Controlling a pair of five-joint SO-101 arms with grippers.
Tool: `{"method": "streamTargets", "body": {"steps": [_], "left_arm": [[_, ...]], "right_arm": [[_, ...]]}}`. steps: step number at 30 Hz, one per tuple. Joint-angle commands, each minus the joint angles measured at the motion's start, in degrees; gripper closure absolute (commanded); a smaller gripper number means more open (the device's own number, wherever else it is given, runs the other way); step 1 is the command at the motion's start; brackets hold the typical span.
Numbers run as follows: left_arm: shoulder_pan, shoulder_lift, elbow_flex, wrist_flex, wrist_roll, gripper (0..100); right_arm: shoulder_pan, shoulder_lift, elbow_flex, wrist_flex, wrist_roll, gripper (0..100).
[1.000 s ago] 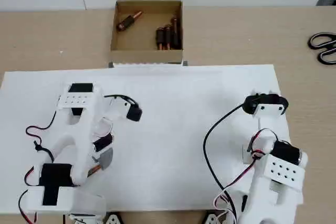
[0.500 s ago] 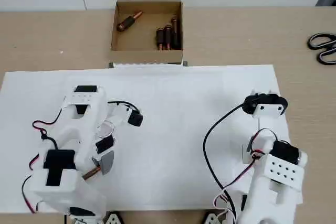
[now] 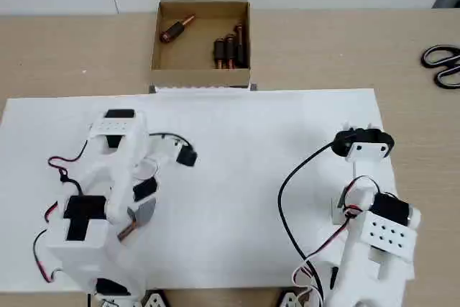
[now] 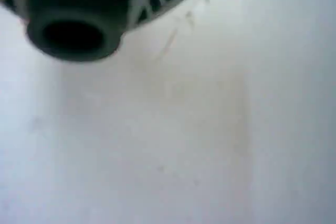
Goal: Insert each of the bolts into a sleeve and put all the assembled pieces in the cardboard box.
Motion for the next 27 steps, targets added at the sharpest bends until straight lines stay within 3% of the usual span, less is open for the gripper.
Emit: {"method": "streamTargets", "body": {"steps": [1,13,22,27], "left_arm": [[-0.1,-1.9,-7.6,1.1,-0.3,100],[5.6,-20.9,-8.1,1.1,0.0,100],[3.3,-26.3,-11.6,0.9,0.0,100],[-1.3,-24.3,-24.2,-3.6,6.6,100]], "right_arm": [[0.5,-0.7,-0.3,-1.7,0.6,99.1],[0.5,-0.7,-0.3,-3.2,0.7,99.1],[-1.8,-0.7,-0.2,-3.6,0.7,99.1],[-4.3,-0.7,-0.2,-3.7,0.5,99.1]]}}
